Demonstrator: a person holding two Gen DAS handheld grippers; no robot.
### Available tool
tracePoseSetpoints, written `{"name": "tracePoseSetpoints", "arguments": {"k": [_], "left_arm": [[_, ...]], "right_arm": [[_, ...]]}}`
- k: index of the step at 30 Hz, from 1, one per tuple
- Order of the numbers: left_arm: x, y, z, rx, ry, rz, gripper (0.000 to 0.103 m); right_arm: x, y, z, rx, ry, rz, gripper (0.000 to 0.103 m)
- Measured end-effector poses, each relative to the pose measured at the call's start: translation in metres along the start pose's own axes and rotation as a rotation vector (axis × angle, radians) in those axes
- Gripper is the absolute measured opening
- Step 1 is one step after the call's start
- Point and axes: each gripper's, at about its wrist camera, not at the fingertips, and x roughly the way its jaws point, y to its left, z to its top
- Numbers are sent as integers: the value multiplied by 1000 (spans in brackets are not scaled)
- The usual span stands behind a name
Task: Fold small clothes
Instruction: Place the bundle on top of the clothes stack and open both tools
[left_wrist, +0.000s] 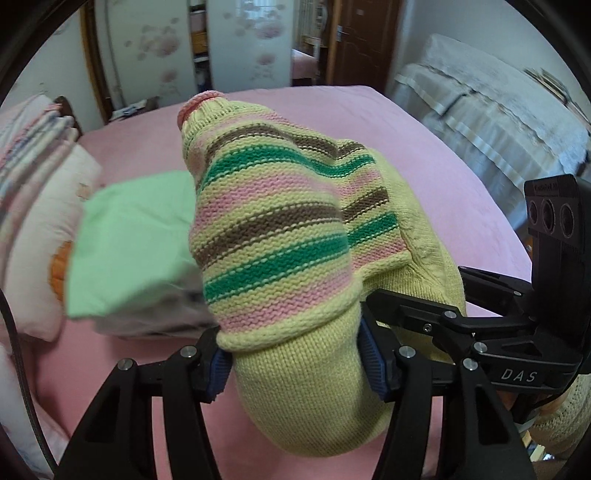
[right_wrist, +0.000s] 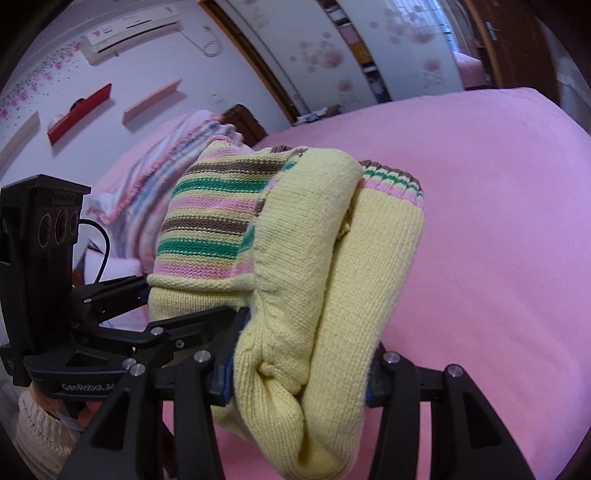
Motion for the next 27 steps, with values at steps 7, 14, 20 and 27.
{"name": "tracePoseSetpoints", "arguments": {"k": [7,14,20,27], "left_arm": [[-15,153,74,-50,-26,75,60],[77,227,80,-110,-3,18,63],[147,253,48,-183,-28,-26,91],[130,267,36,-214,-138,58,101]], "right_arm": [[118,78,105,49,-39,110,48],[216,62,121,182,-16,103,48],[265,36,106,198,47,13,53],[260,49,111,120,78,29,65]]}}
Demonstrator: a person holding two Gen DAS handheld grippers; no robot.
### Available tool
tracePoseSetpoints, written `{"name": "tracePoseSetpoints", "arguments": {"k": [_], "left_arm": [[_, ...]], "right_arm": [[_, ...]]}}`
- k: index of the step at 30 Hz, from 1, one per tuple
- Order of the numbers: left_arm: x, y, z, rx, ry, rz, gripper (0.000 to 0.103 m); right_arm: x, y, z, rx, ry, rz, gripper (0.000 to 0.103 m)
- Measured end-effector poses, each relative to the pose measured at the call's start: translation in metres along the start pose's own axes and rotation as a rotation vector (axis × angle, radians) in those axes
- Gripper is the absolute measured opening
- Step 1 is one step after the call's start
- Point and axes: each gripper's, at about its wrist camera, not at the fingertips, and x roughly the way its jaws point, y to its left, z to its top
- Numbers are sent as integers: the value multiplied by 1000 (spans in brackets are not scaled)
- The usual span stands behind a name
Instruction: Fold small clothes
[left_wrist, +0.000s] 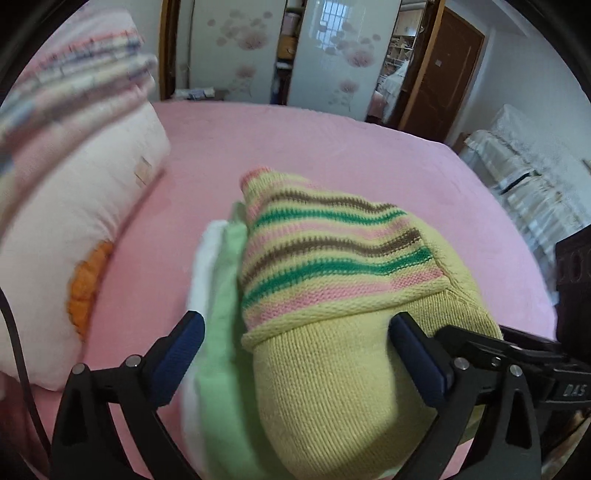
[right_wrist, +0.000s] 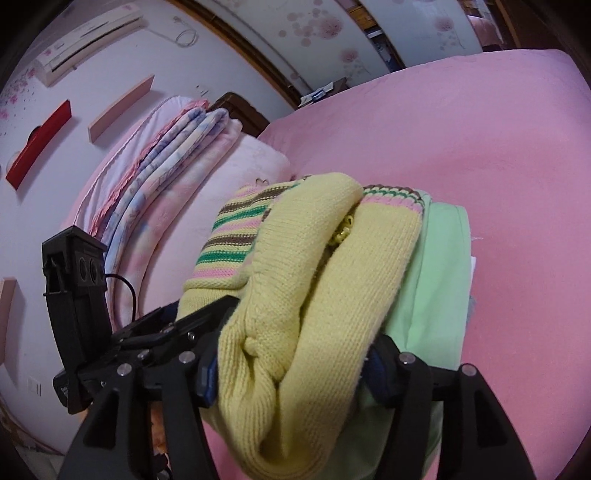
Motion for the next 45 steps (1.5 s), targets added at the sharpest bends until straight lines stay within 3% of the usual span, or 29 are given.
{"name": "tracePoseSetpoints", "arguments": {"k": [3,8,13,18,24,29,36,41,45], "left_arm": [[-34,-14,0,24,-79,80,100],[-98,-50,-14,31,-156,100,100],[-159,-112,-64,75,-190,102,100],[-213,-173,-119,100,-195,40,100],[-272,-237,-170,102,-219,34,102],[-318,-284,-223,75,-298,12,102],[-329,-338,-292,23,-297,100,102],[-317,-363,-330,-47,-166,44,103],[-313,-377,-347,-52,-130,48,102]], "right_arm": [[-24,15,-7,-63,-9,-41,66],[-92,31,-29,-148,-49,-112,67],[-178,40,-71,-213,-79,-225,67],[-260,46,-124,-241,-124,-293,67],[-334,46,-185,-264,-199,-413,68],[-378,39,-231,-259,-235,-494,70],[-423,15,-289,-195,-283,-586,76],[-445,-2,-318,-168,-329,-667,80],[-454,-19,-332,-126,-315,-664,81]]}}
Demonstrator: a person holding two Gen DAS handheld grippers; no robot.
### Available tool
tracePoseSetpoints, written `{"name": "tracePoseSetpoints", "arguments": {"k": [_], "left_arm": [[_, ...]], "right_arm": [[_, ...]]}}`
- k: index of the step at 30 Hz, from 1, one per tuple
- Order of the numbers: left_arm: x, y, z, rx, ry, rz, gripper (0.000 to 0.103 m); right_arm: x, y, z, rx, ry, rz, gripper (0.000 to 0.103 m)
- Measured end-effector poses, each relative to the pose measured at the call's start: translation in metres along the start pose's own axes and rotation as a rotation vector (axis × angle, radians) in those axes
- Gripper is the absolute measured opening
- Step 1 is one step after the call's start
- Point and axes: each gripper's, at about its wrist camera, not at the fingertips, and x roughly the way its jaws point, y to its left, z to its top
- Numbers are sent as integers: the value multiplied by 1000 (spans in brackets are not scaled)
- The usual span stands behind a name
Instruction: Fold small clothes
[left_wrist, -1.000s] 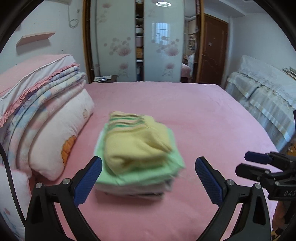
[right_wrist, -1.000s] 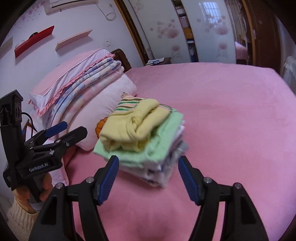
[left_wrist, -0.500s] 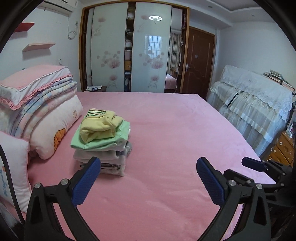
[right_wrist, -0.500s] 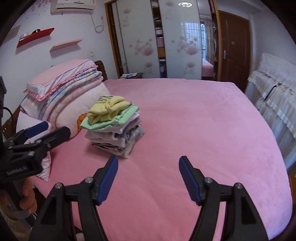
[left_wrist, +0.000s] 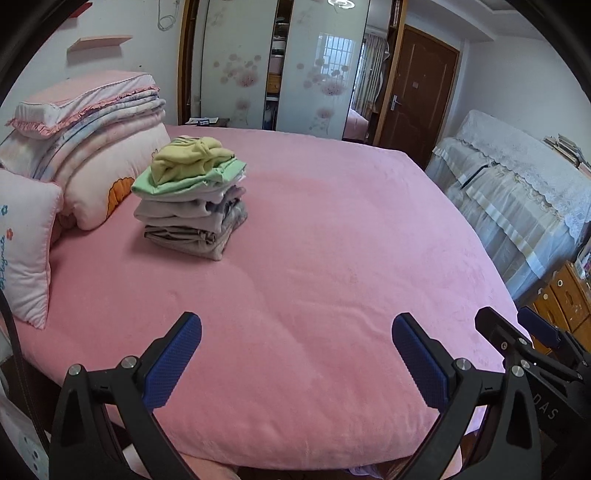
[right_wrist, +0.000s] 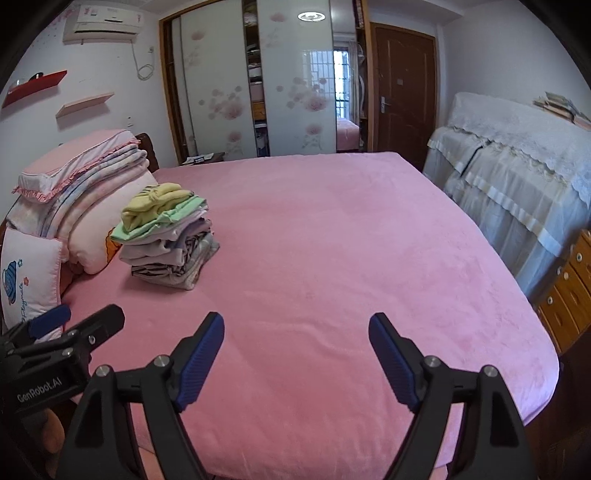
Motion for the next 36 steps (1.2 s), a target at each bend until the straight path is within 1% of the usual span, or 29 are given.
{"name": "tracePoseSetpoints", "arguments": {"k": [4,7,10,14,23,36], "left_arm": [[-1,-17,-11,48,-3,22,102],[-1,-28,-10,79,-17,49,102],[1,-33,-7,86,-13,51,102],[7,-34,-1,74,1,38,103],[15,-30,5,76,12,37,102],[17,-26,6,80,21,45,103]], "right_arm": [[2,-9,-10,-16,14,-23,81],[5,-10,-14,-33,18,-36,81],[6,-12,-15,-27,14,-39,81],[8,-17,-15,-21,5,-40,81],[13,-20,-13,-24,8,-50,81],[13,-18,-12,-36,2,-73,81]]}}
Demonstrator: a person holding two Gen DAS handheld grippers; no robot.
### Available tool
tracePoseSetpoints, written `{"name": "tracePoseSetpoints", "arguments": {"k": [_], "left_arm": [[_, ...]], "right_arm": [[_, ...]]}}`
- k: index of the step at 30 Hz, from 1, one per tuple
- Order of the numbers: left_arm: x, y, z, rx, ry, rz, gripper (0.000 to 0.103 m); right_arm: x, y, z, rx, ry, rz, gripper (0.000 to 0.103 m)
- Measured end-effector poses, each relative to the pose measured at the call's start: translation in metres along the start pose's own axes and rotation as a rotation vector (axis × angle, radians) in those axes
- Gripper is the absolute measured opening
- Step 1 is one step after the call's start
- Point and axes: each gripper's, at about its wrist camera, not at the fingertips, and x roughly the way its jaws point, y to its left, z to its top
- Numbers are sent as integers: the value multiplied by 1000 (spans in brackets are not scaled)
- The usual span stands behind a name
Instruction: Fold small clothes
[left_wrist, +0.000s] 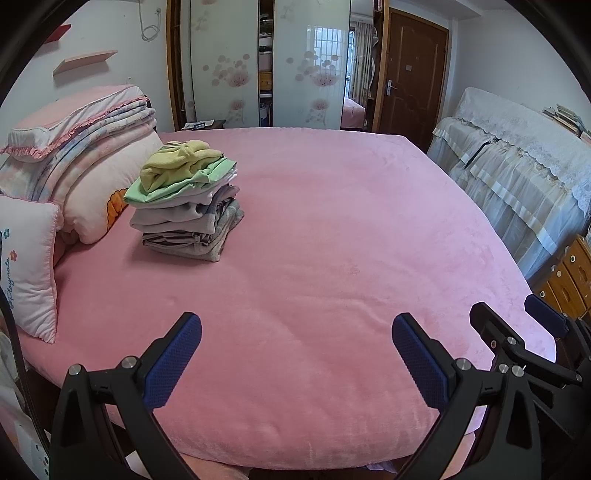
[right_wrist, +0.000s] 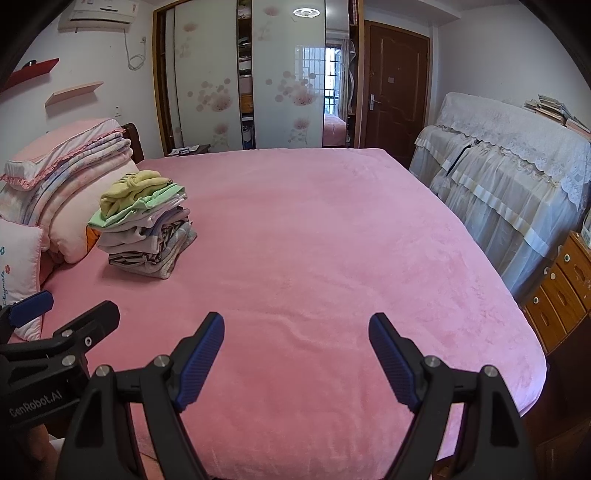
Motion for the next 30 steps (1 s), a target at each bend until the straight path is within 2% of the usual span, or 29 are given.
{"name": "tracePoseSetpoints", "arguments": {"k": [30], "left_arm": [[-2,-6,1,13,8,-13,102]], "right_arm": [[-4,-8,0,11,-4,-5,81]]}}
